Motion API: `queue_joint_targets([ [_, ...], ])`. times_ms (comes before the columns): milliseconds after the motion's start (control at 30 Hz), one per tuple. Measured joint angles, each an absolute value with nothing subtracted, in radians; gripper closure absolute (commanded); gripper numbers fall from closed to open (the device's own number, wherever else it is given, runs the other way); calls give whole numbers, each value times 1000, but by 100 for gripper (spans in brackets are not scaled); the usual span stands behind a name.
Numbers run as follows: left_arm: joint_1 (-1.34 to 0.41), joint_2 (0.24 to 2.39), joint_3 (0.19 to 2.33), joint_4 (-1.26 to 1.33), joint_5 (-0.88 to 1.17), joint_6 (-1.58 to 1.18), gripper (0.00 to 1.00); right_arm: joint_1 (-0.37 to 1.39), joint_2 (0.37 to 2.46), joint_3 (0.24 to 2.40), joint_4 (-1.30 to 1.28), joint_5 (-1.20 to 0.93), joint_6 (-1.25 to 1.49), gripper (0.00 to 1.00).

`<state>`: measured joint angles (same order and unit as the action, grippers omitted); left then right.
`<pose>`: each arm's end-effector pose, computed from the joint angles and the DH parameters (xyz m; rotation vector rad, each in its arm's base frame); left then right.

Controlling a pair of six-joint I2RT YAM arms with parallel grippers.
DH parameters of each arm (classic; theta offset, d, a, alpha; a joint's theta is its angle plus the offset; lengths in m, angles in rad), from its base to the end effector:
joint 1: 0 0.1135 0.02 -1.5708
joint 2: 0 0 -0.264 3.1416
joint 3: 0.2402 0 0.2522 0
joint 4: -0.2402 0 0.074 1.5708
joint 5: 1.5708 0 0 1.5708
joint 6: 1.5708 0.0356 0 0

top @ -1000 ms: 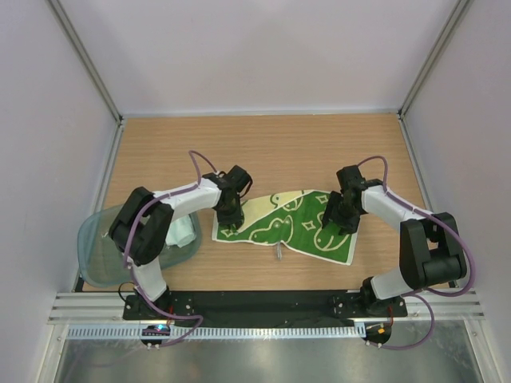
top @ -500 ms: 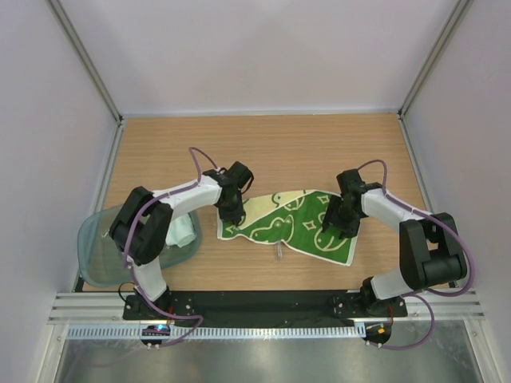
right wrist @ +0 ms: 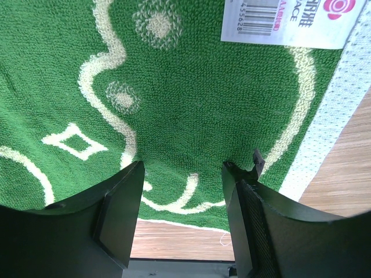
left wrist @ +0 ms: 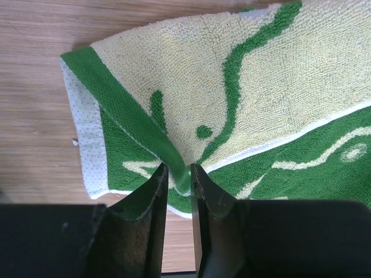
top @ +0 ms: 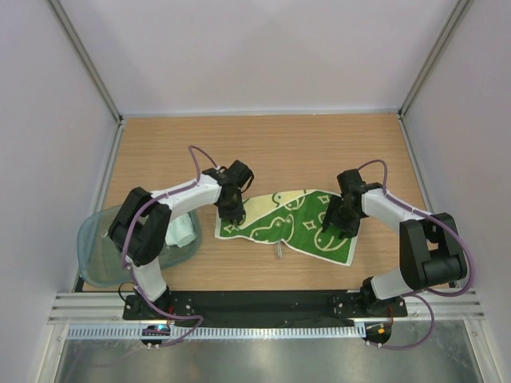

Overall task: Roll the towels
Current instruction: Flatten the towel

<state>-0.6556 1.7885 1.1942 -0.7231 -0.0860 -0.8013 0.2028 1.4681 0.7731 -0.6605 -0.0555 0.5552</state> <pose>0.2722 -0.2055 0.1778 -0.2263 2.8829 -0.1524 0.2375 0.0509 0.1583 0.5094 2.9116 0.1944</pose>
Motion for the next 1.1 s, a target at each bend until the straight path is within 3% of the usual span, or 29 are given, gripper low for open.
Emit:
queue_joint_targets([
  [100,-655,1789,1195,-731,-87,-799,73,203,1468,773,-661,-56,555,37],
  [700,-655,1791,1218,-748,-88,-793,74,203,1468,772,-660,-58,555,37],
  [1000,-655,1848,1208,-727,-88,-779,85,203,1468,772,-660,-58,555,38],
  [1100,-655,1848,1208,-720,-88,-779,93,203,1468,772,-659,-58,555,38],
])
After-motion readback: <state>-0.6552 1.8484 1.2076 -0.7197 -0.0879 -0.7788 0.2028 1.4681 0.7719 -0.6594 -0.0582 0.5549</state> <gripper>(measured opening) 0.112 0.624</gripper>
